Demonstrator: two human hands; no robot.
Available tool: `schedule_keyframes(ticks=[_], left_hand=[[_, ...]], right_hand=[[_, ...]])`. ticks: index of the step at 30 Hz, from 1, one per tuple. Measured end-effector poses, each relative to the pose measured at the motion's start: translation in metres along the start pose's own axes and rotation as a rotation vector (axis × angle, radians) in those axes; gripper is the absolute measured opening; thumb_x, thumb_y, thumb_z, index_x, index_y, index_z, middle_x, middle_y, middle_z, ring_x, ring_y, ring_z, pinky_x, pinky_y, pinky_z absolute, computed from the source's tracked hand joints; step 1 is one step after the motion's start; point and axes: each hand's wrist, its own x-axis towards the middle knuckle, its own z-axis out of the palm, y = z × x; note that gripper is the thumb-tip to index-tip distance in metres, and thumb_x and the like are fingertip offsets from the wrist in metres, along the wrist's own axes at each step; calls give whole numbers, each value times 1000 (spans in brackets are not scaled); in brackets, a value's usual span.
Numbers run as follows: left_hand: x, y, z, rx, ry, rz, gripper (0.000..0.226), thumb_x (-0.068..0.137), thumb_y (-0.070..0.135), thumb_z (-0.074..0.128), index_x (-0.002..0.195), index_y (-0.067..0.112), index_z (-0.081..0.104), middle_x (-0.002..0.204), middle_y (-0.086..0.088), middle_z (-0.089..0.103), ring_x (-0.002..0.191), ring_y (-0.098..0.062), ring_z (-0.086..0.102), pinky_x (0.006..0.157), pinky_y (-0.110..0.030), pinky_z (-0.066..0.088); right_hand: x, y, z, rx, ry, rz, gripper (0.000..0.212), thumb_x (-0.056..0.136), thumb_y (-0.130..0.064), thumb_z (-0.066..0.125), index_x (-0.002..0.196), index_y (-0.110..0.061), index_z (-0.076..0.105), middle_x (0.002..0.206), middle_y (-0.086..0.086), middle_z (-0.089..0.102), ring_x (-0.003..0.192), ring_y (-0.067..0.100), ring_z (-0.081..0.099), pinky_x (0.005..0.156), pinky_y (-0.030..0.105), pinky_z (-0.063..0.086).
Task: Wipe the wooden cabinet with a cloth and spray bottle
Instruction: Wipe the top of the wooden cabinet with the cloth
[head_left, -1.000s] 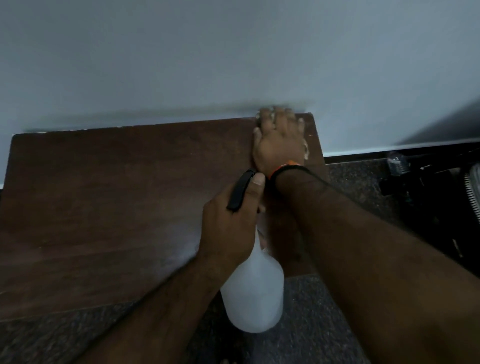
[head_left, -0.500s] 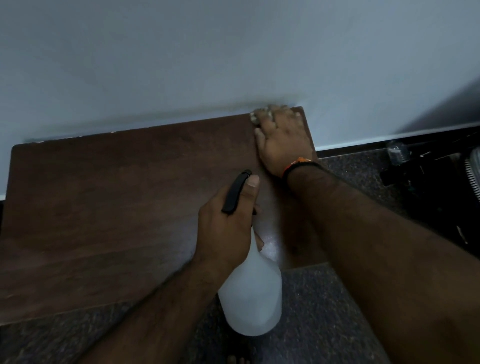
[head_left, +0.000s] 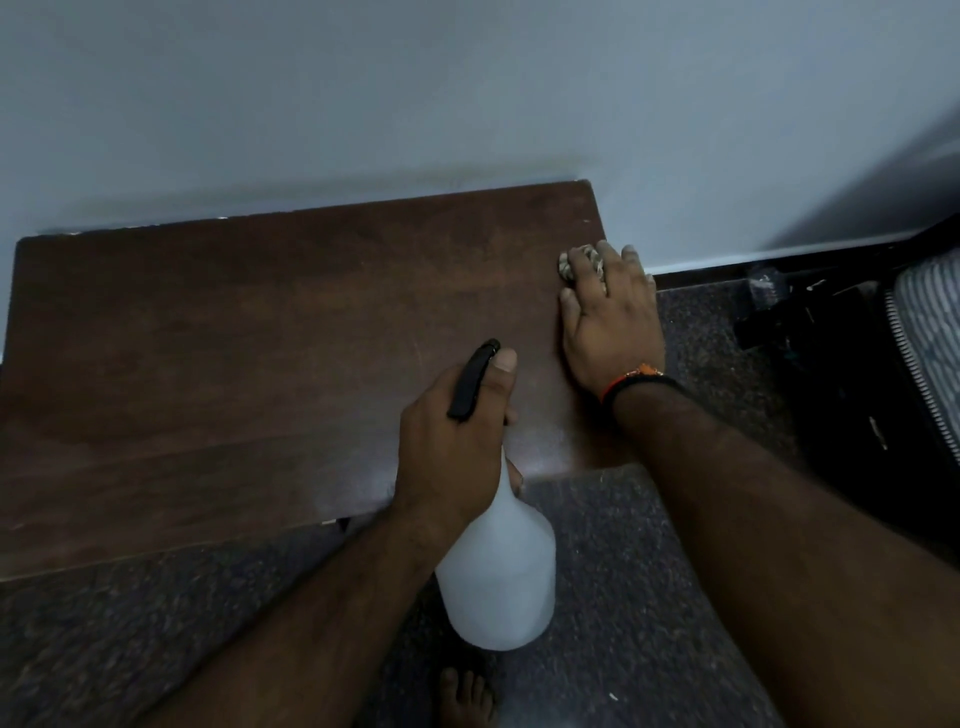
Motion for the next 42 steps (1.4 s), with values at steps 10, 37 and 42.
schedule_keyframes(ticks=[10,37,42], left_hand=[[-44,-22,3,46,-40,-57,79,81,84,54,84,7,70,78,-15,76,56,-37,70,61,-57,62],[-79,-38,-46,32,-157,-60,45,96,50,59,88,6,67,80,-21,73,38,-21,62,39,-27,50],[-79,-41,-55,27,-151,-51,48,96,50,58,87,3,67,78,-22,73,39,-23,62,39,-27,49]], right_hand=[[-79,7,-8,-3,-4,31,49,101,-35,39,148,-21,43,157,12,36,149,38,25,121,56,21],[-110,-4,-8,-100,-6,133,49,102,-34,37,149,-20,39,159,13,32,150,39,19,121,59,16],[-111,-8,-7,-109,-6,152,49,103,-33,37,151,-22,37,161,12,29,151,38,16,122,59,14]])
